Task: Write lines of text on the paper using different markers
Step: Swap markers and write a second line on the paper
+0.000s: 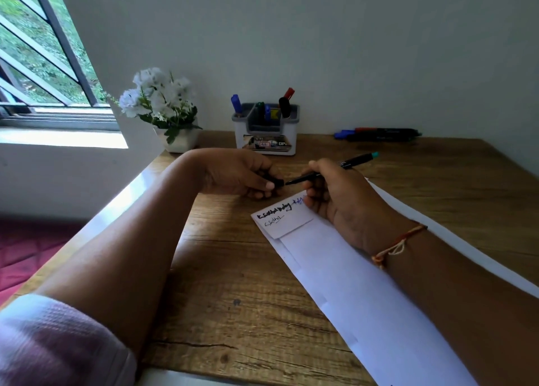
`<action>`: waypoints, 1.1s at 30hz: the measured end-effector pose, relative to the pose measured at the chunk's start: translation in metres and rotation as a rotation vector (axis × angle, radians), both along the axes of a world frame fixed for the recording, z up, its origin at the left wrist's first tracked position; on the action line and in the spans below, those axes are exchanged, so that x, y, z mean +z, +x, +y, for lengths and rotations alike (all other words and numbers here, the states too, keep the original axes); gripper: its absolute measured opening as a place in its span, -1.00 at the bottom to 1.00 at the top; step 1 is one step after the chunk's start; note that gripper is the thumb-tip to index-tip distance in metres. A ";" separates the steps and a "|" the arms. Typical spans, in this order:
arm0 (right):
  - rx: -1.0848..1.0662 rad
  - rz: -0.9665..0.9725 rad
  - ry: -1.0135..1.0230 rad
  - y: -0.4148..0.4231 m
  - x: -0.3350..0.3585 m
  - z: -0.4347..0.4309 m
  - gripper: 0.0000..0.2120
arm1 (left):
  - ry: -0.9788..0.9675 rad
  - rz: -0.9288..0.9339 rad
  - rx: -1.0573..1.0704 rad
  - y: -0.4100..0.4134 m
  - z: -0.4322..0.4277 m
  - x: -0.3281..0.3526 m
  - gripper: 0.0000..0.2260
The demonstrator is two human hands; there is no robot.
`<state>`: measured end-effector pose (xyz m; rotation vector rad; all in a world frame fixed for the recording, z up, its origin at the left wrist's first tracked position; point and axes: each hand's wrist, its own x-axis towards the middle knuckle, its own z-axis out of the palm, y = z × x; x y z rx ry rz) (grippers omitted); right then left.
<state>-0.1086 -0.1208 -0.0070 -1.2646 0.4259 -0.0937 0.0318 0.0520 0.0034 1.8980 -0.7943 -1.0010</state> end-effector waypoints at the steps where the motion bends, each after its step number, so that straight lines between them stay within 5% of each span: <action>1: -0.003 -0.001 0.004 0.000 0.000 0.000 -0.78 | -0.005 0.003 0.006 0.001 0.000 0.000 -0.82; 23: 0.069 -0.066 0.034 0.004 -0.007 -0.003 -0.82 | -0.060 -0.004 -0.001 0.001 -0.003 -0.002 -0.86; 33: 0.117 -0.083 0.005 0.001 -0.008 -0.005 -0.82 | -0.126 -0.016 0.030 -0.004 -0.010 -0.003 -0.71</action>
